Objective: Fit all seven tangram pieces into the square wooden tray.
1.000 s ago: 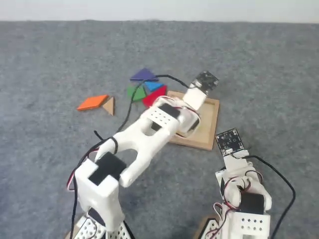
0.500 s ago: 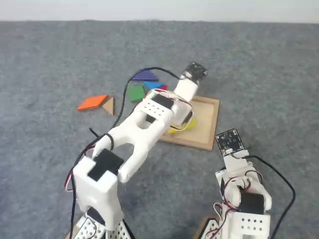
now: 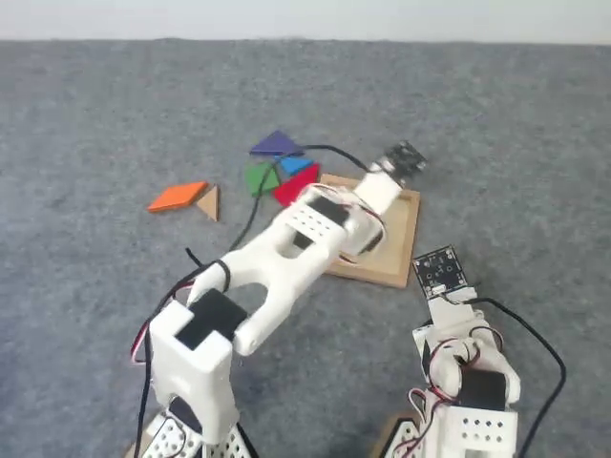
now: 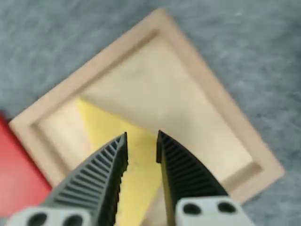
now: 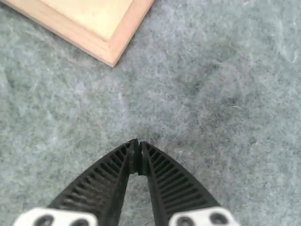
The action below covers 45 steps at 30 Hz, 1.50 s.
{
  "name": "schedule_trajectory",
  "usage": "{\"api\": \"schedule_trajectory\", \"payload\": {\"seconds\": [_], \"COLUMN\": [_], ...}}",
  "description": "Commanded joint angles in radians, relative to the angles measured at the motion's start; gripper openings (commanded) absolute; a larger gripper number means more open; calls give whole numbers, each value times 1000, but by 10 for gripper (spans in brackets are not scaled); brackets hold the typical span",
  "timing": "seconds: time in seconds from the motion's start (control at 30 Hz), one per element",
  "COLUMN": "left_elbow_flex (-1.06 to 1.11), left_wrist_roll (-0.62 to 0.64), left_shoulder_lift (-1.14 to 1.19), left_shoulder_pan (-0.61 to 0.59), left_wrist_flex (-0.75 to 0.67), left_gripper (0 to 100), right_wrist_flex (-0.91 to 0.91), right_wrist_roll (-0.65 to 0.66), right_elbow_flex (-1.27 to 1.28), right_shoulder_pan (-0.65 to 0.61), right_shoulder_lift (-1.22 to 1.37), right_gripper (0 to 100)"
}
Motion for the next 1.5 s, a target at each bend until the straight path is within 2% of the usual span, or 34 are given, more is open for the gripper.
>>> {"api": "schedule_trajectory", "payload": {"seconds": [0.0, 0.33, 0.6, 0.73, 0.8, 0.93, 1.2, 1.47], "left_elbow_flex": [-45, -48, -50, -73, -113, -226, -232, -225], "left_wrist_roll": [9, 9, 9, 9, 9, 9, 9, 8], "left_shoulder_lift": [-9, -12, -77, -5, 51, 103, 106, 101], "left_shoulder_pan": [-83, -114, -6, -5, -18, -75, -232, -204], "left_wrist_flex": [38, 69, -32, -91, -46, 140, 213, 236], "left_gripper": [94, 94, 95, 96, 95, 94, 94, 93], "right_wrist_flex": [2, 2, 2, 2, 2, 2, 2, 2], "right_wrist_roll": [8, 8, 8, 8, 8, 8, 8, 8], "right_elbow_flex": [17, 17, 17, 17, 17, 17, 17, 17], "right_shoulder_pan": [-4, -4, -4, -4, -4, -4, -4, -4], "right_shoulder_lift": [-15, -15, -15, -15, -15, -15, -15, -15], "right_gripper": [8, 8, 8, 8, 8, 8, 8, 8]}}
